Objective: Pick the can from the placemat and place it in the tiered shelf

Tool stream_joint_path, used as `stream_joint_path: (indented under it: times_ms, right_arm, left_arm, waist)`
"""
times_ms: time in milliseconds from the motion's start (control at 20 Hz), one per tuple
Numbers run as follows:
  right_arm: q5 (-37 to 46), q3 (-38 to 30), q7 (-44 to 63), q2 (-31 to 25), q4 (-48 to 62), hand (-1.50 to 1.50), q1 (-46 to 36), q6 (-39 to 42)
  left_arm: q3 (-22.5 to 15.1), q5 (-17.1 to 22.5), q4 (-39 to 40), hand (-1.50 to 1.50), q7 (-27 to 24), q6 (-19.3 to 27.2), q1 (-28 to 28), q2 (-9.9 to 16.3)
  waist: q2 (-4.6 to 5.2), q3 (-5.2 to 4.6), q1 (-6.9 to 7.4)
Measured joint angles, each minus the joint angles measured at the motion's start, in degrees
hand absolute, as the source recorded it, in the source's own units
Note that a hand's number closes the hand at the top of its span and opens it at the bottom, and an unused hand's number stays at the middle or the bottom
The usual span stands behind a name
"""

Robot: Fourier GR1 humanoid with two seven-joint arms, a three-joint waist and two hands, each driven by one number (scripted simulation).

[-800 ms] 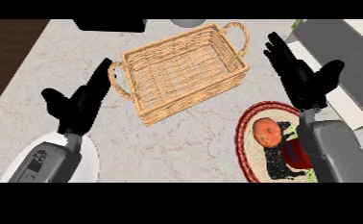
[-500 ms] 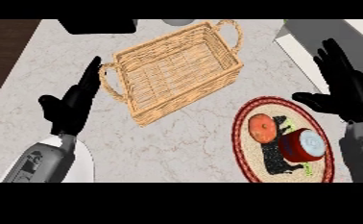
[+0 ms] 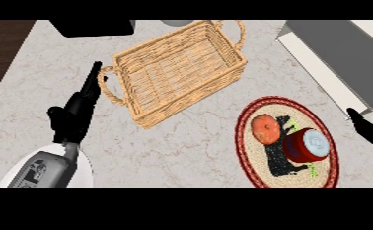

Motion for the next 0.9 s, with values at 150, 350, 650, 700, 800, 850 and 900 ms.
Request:
stream_joint_path:
  times_ms: [150,350,650,700,800,850,900]
  right_arm:
    - [-3.8,-4.8,-9.3,3.7,0.1,-1.50,4.3,-0.4]
    - [-8.4,-6.8,-12.3,3.6,-3.3,-1.50,10.1,7.0]
    - [-4.4,-2.5,-4.8,-1.6,-11.6,-1.50,16.5,12.5]
    - [-3.7,-2.1,-2.9,-2.6,-13.7,-1.50,17.4,13.0]
    - [-3.1,-1.6,2.7,-4.9,-18.6,-1.50,19.2,13.9]
    - [-2.4,-1.4,5.2,-6.1,-20.7,-1.50,20.0,14.3]
    - [-1.9,-1.0,8.3,-7.5,-22.7,-1.50,20.1,14.8]
  left_arm:
    - [-0.6,-0.8,0.8,0.00,-0.3,-0.1,-0.5,-0.9]
    - [-1.1,-2.3,-0.3,0.00,-0.4,-0.1,0.6,-1.6]
    - [-0.7,-3.0,0.2,0.00,-0.3,-1.3,0.0,-2.1]
    - [-0.6,-3.1,-0.3,0.00,0.0,-1.4,0.2,-2.1]
    - [-0.7,-3.6,-0.3,0.00,-0.2,-1.2,0.4,-2.6]
    - [-0.4,-3.5,-0.2,0.00,0.3,-1.6,0.0,-2.6]
    - [-0.4,-3.8,0.4,0.00,0.3,-1.4,-0.7,-3.0]
  waist:
    - [0.02,0.24,0.57]
    - [0.04,0.29,1.74]
    - [0.13,0.25,2.41]
    - [0.14,0.24,2.50]
    - [0.12,0.22,2.53]
    - [0.15,0.19,2.53]
    - [0.18,0.19,2.52]
